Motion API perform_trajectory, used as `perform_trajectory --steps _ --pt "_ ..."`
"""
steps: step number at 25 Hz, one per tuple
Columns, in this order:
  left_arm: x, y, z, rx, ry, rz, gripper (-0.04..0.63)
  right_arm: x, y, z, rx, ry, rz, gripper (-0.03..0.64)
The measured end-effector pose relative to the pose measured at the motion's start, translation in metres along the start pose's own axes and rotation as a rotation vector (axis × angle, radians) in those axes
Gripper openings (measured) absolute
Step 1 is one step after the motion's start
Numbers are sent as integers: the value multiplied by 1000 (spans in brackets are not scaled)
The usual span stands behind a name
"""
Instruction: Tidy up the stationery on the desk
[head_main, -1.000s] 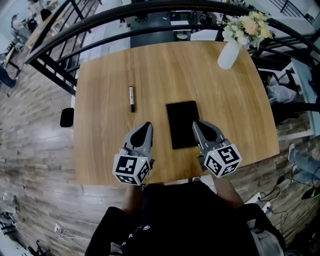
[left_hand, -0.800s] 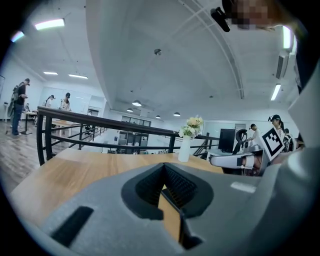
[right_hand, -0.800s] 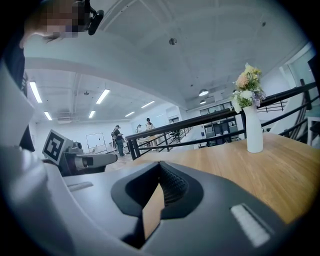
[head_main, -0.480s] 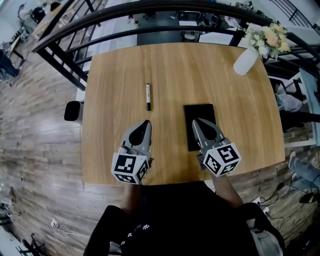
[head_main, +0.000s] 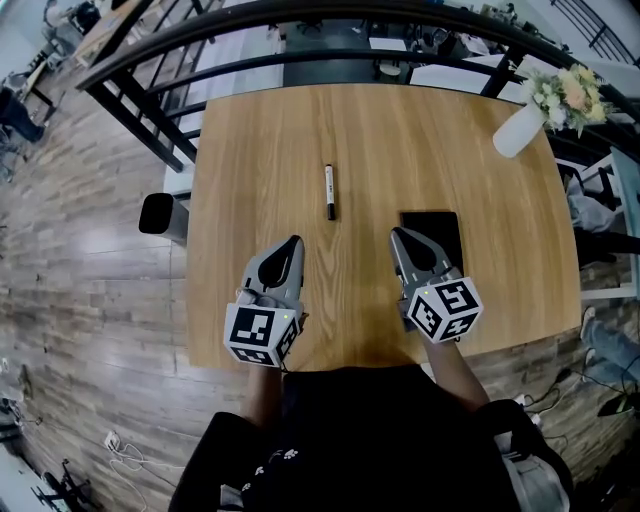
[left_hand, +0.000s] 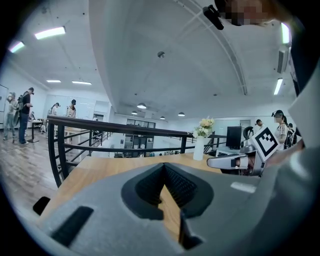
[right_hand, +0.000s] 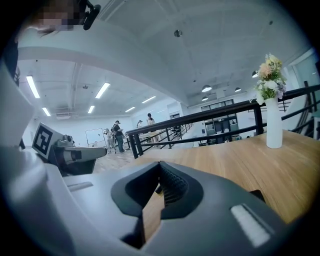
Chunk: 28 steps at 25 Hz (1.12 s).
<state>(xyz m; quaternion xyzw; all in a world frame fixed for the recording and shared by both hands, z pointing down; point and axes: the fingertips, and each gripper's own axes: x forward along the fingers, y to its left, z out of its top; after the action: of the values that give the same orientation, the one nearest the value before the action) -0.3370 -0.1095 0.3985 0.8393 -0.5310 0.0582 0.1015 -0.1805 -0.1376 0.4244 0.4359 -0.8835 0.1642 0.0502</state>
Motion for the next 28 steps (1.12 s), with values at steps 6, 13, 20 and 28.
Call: perform_trajectory --steps 6,13,20,28 --pt "-11 33 12 21 -19 4 -6 34 18 -6 -11 32 -22 8" --pt "-22 64 2 -22 -13 -7 -6 71 39 -18 -9 85 -32 19" --pt "-19 90 -13 -67 -2 -9 -6 111 40 -38 0 156 -60 48" --pt "-7 102 -22 -109 -2 -29 -6 138 28 -59 17 231 -118 66"
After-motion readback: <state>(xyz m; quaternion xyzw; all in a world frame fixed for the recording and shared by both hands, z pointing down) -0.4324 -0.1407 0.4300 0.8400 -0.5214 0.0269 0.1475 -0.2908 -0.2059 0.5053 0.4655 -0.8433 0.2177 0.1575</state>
